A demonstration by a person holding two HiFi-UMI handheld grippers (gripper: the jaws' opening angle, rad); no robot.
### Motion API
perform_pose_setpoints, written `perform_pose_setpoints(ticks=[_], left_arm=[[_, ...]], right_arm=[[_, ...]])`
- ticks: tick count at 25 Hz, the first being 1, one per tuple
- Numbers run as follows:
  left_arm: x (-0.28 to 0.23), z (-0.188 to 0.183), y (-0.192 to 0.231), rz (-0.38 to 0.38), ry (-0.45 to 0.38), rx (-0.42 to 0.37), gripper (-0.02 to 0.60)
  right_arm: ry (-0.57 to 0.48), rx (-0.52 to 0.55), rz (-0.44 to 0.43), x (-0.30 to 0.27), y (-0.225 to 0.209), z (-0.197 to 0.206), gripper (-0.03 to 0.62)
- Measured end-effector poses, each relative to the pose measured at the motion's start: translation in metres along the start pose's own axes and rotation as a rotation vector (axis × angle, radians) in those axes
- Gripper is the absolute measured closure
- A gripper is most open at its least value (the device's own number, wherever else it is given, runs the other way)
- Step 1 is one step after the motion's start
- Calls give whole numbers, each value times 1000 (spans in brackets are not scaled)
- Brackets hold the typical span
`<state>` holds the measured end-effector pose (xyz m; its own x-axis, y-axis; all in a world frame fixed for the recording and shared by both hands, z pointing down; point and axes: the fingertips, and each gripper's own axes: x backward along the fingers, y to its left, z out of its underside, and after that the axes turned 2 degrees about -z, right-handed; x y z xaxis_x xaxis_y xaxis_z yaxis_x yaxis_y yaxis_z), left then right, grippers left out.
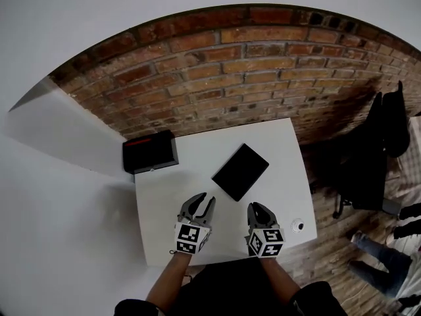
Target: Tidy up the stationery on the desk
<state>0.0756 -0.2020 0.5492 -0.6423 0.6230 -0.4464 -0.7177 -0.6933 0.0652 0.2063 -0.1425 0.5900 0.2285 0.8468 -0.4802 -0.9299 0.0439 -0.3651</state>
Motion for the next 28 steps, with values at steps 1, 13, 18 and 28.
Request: perform_pose_setpoints(ticks=[1,13,18,28], left_arm=[[-8,0,2,7,13,-2,480],[-96,20,22,107,186,-27,403],[-133,32,24,173,240,-31,390],[-191,75,26,227,365,-79,371]], right_arm=[[4,-8,9,-6,-5,-2,558],[103,-144,95,-74,-56,15,484],[135,-192,142,-91,-69,28,476],[181,-278,219,-105,-87,51,476]])
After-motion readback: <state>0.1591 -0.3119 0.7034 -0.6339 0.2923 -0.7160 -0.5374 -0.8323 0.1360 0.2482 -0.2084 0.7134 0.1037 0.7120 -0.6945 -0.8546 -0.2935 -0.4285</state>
